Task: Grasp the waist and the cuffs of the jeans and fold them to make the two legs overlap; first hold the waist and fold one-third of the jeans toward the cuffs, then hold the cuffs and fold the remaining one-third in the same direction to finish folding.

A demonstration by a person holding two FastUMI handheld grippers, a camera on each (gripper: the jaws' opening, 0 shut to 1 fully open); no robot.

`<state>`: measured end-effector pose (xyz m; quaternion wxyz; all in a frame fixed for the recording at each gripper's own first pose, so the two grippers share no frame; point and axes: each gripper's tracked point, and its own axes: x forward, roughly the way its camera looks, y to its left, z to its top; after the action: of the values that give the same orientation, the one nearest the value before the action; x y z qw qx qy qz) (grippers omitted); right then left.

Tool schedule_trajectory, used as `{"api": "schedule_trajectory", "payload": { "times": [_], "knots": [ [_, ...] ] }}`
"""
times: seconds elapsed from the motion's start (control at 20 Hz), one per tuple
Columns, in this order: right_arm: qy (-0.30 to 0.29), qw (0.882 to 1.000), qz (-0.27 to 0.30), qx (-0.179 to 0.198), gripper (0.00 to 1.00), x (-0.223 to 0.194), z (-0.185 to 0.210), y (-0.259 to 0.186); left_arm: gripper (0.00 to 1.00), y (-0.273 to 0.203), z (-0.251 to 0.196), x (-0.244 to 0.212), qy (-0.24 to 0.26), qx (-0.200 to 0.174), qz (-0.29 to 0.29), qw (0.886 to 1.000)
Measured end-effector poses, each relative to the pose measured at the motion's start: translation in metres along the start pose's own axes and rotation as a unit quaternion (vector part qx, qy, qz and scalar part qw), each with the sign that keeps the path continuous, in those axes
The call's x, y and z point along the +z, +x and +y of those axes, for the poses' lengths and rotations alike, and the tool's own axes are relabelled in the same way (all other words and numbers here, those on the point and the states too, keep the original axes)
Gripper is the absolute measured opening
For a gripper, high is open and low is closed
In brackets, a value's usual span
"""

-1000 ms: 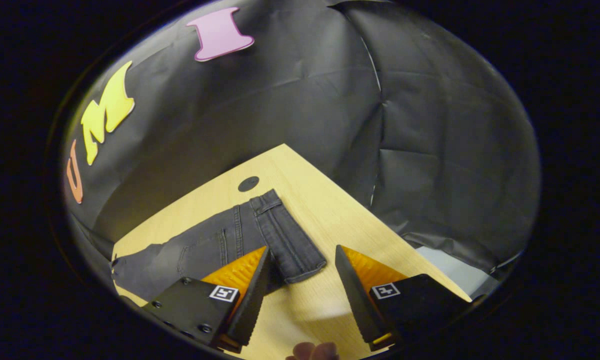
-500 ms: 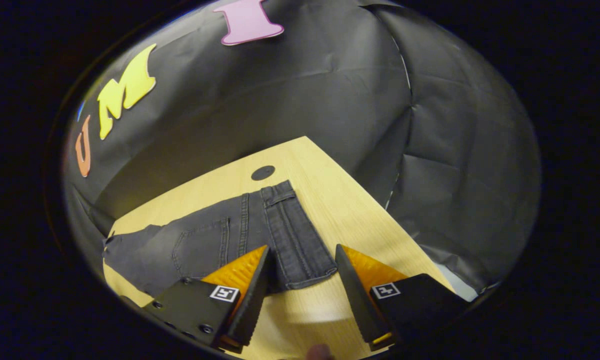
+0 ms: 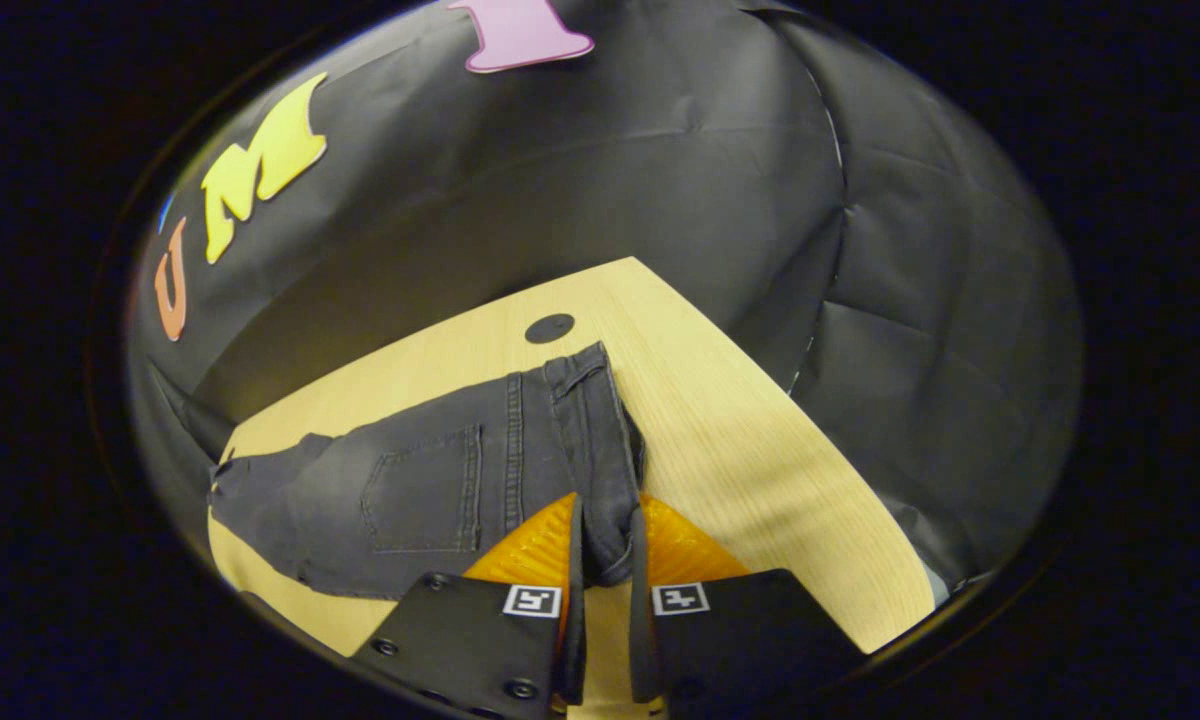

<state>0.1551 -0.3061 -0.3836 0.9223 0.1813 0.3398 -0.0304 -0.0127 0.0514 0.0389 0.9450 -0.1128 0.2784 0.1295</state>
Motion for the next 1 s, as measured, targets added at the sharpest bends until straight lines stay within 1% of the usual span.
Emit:
{"api": "schedule_trajectory", "payload": {
  "times": [0.05,0.1,0.15,0.25,0.4,0.5,0.55,0.65,0.7,0.75,0.8,0.85,0.9,1.0],
  "knots": [
    [0.011,1.000,0.011,0.001,0.09,0.001,0.001,-0.005,0.99,0.001,0.004,0.001,-0.004,0.001,-0.001,1.000],
    [0.025,1.000,0.009,0.001,0.09,0.005,0.005,-0.012,0.99,0.001,0.009,0.001,-0.007,0.003,-0.003,1.000],
    [0.036,0.999,0.012,0.003,0.02,0.010,0.008,-0.014,0.99,0.000,0.014,0.002,-0.010,0.004,-0.006,1.000],
    [0.052,0.999,0.010,0.006,0.01,0.016,0.018,-0.029,0.99,0.000,0.025,0.005,-0.012,0.010,-0.014,1.000],
    [0.063,0.998,0.004,0.017,0.01,0.036,0.033,-0.067,0.99,-0.002,0.037,0.008,-0.019,0.010,-0.023,1.000],
    [0.070,0.997,-0.006,0.029,0.01,0.058,0.058,-0.090,0.99,0.000,0.044,0.010,-0.025,0.008,-0.031,0.999],
    [0.065,0.997,-0.012,0.034,0.00,0.068,0.076,-0.099,0.99,0.001,0.050,0.010,-0.028,0.007,-0.034,0.999],
    [0.048,0.998,-0.019,0.035,0.01,0.086,0.116,-0.116,0.99,0.004,0.063,0.009,-0.034,0.008,-0.042,0.998],
    [0.044,0.998,-0.019,0.050,0.00,0.091,0.143,-0.122,0.99,0.005,0.071,0.009,-0.039,0.009,-0.046,0.998],
    [0.033,0.998,-0.022,0.058,0.01,0.096,0.169,-0.129,0.99,0.005,0.079,0.007,-0.046,0.008,-0.045,0.998],
    [0.016,0.997,-0.028,0.067,0.00,0.102,0.196,-0.135,0.99,0.004,0.087,0.005,-0.051,0.010,-0.046,0.998],
    [-0.005,0.997,-0.032,0.075,0.05,0.103,0.222,-0.138,0.99,0.003,0.097,0.004,-0.057,0.010,-0.049,0.997],
    [-0.029,0.996,-0.035,0.083,0.00,0.100,0.249,-0.139,0.99,0.002,0.107,0.004,-0.059,0.012,-0.053,0.997],
    [-0.063,0.992,-0.028,0.102,0.01,0.085,0.301,-0.134,0.99,0.000,0.128,0.002,-0.062,0.018,-0.055,0.996]
  ]
}}
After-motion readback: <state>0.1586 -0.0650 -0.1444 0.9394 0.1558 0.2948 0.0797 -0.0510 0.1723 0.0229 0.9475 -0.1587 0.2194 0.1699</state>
